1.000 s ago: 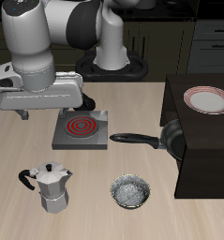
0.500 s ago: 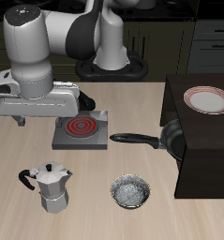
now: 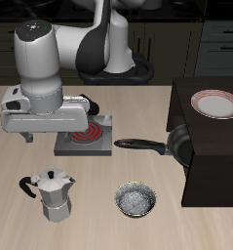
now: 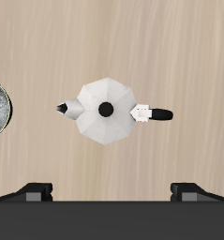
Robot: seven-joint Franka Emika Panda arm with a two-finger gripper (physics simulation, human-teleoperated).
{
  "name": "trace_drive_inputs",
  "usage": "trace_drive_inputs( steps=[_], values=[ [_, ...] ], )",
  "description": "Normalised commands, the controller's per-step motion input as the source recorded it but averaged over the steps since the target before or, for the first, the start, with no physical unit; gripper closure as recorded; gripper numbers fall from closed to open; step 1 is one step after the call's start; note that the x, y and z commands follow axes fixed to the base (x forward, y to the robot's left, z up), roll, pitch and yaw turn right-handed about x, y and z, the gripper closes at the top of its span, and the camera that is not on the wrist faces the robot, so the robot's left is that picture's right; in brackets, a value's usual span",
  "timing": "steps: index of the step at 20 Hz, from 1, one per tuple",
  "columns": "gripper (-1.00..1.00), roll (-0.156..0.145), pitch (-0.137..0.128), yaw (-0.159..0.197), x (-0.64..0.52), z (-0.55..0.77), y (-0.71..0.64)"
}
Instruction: Place the frypan on the top layer of the shelf and place the moka pot on the stove
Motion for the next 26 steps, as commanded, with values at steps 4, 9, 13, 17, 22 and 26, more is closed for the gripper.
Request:
trace_drive_inputs(
  steps=[4, 9, 13, 17, 22, 26],
  values=[
    [-1.00, 0.006, -0.005, 0.003, 0.08, 0.02, 0.03],
    [-1.00, 0.023, 0.005, 0.048, 0.10, -0.11, 0.12],
    [-1.00, 0.006, -0.003, 0.008, 0.06, -0.09, 0.06],
    [-1.00, -0.003, 0.019, 0.001, 0.10, -0.22, -0.01],
    [-1.00, -0.017, 0.002, -0.004, 0.06, -0.19, -0.09],
    [-1.00, -0.014, 0.006, 0.019, 0.07, -0.07, -0.17]
  ],
)
